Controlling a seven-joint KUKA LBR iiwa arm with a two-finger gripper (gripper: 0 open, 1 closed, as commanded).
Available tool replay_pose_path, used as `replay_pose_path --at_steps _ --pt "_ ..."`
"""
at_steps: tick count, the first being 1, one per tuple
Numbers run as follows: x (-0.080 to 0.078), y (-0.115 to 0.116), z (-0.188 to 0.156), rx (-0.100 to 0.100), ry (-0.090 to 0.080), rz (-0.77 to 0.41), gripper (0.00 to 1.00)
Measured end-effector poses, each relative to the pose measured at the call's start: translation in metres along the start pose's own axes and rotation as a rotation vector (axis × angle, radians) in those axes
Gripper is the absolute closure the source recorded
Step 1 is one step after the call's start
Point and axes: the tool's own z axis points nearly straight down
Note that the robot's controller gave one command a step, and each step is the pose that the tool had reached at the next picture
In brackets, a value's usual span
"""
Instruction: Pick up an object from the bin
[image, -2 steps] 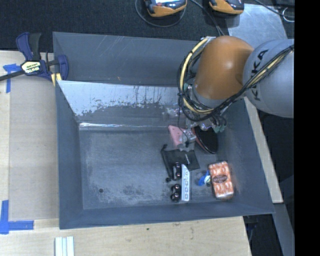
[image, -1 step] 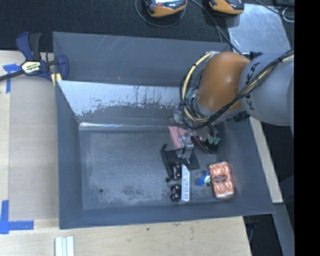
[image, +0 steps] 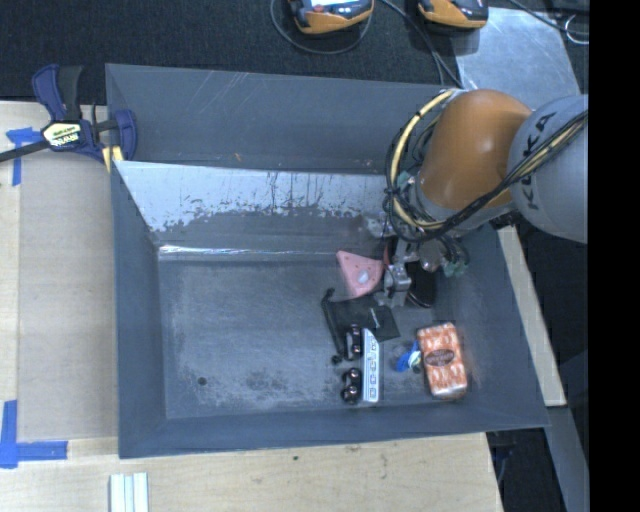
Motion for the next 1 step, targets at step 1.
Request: replay_pose_path --at_steps 1 --pt "-0.002 0.0059 0.0124 0.0 0.004 0.041 0.0"
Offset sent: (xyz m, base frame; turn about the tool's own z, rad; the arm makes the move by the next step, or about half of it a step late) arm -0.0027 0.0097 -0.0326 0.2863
